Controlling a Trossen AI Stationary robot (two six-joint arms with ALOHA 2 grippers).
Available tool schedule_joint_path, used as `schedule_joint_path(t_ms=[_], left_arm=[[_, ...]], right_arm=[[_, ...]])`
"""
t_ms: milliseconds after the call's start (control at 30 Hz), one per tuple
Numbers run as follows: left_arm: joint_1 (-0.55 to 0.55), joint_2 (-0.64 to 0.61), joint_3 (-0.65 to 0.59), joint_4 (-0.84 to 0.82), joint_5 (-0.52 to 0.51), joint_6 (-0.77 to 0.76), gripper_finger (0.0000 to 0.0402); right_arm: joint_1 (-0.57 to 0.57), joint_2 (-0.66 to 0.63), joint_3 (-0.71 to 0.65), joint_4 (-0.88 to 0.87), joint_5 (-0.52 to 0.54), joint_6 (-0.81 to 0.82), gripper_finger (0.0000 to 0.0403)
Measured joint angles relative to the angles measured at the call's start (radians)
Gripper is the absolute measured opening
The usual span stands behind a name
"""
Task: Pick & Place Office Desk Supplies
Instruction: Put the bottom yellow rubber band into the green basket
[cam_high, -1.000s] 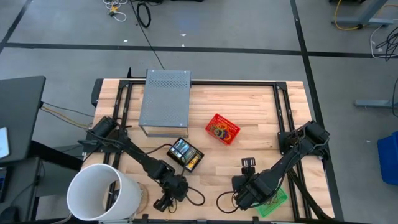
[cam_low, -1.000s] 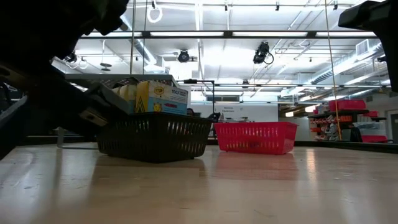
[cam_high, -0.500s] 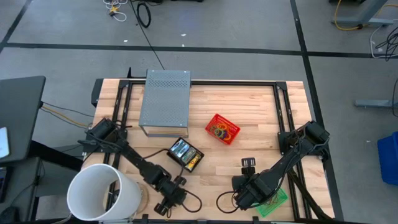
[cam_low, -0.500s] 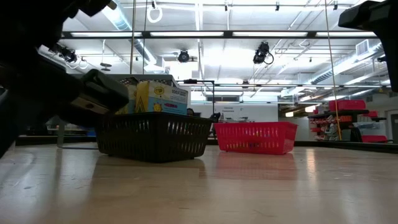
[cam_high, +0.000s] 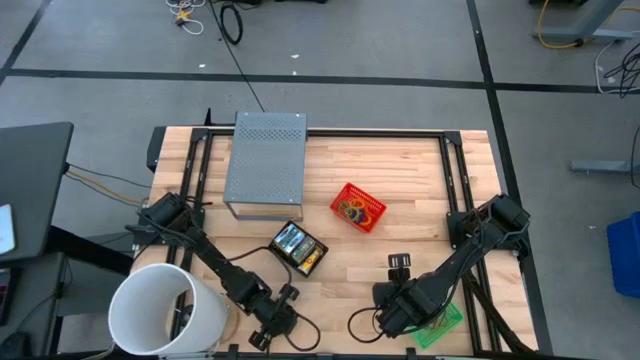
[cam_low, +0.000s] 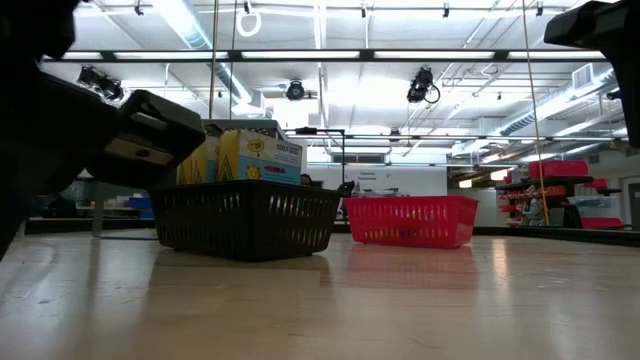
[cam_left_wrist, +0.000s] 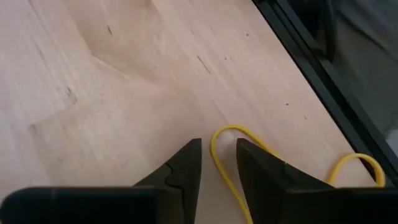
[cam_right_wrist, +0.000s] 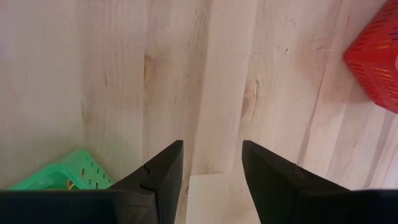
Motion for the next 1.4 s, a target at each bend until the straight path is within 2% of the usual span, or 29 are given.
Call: schedule_joint_path(t_ms=[167, 233, 333, 433, 800, 933, 1100, 1400], left_arm=[[0.010, 0.002, 0.000, -0.004, -0.107, 0.024, 0.0078], [0.018, 0.003, -0.003, 0.000, -0.187, 0.047, 0.0053], [0.036, 0.005, -0.003, -0.008, -0.248, 0.073, 0.0011], [0.053, 0.005, -0.003, -0.009, -0.251, 0.086, 0.0005], [0.074, -0.042, 0.010, -0.071, -0.368, 0.179, 0.0003], [0.093, -0.106, 0.011, -0.079, -0.239, 0.182, 0.0019], [0.105, -0.135, 0.013, -0.055, -0.027, 0.149, 0.0070], [0.074, -0.138, 0.014, -0.048, 0.138, 0.159, 0.0186]], right_arm=[[-0.001, 0.000, 0.000, 0.000, 0.003, 0.000, 0.0172], [-0.001, 0.000, 0.000, 0.000, 0.003, 0.000, 0.0172], [-0.001, 0.000, 0.000, 0.000, 0.002, 0.000, 0.0172], [-0.001, 0.000, 0.000, 0.002, 0.002, 0.000, 0.0172], [-0.001, 0.000, 0.000, 0.000, -0.002, 0.006, 0.0172], [-0.001, 0.000, 0.000, 0.000, -0.005, 0.007, 0.0172], [-0.001, 0.000, 0.000, 0.000, -0.011, 0.007, 0.0172], [-0.001, 0.000, 0.000, 0.000, -0.010, 0.007, 0.0172]])
